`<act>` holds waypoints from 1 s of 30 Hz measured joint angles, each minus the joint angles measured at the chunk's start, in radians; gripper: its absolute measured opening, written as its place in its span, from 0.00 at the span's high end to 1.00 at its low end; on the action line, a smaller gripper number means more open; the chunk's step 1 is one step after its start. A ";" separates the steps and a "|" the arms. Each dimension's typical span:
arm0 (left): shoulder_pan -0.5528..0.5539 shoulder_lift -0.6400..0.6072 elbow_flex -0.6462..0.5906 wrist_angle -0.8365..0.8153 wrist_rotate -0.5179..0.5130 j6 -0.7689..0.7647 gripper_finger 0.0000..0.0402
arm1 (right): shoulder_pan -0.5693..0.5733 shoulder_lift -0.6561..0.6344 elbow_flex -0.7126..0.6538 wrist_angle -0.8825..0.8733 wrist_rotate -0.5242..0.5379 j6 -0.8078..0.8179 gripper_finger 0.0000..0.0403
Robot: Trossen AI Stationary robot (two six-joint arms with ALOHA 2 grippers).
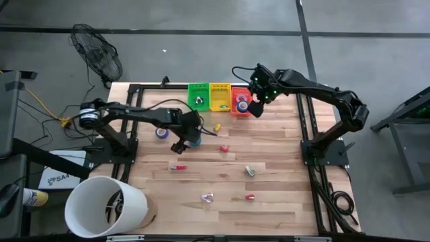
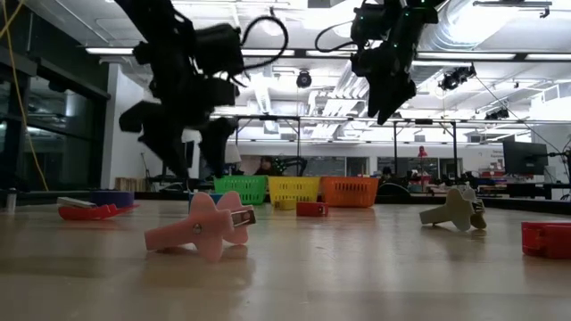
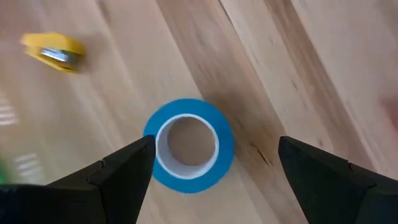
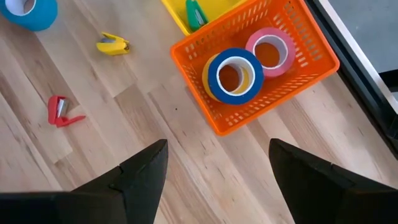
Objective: Pick and place Stapler, Stapler remover, tape
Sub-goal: Put the light blue tape into the orange bin
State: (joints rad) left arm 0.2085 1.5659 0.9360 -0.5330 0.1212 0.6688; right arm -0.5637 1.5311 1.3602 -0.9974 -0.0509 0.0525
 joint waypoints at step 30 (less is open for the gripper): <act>0.000 0.103 0.000 -0.017 -0.087 0.037 0.87 | 0.002 0.001 0.000 0.007 0.020 -0.029 0.33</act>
State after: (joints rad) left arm 0.2081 1.6688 0.9360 -0.5499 0.0341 0.7061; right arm -0.5617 1.5318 1.3602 -0.9901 -0.0307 0.0235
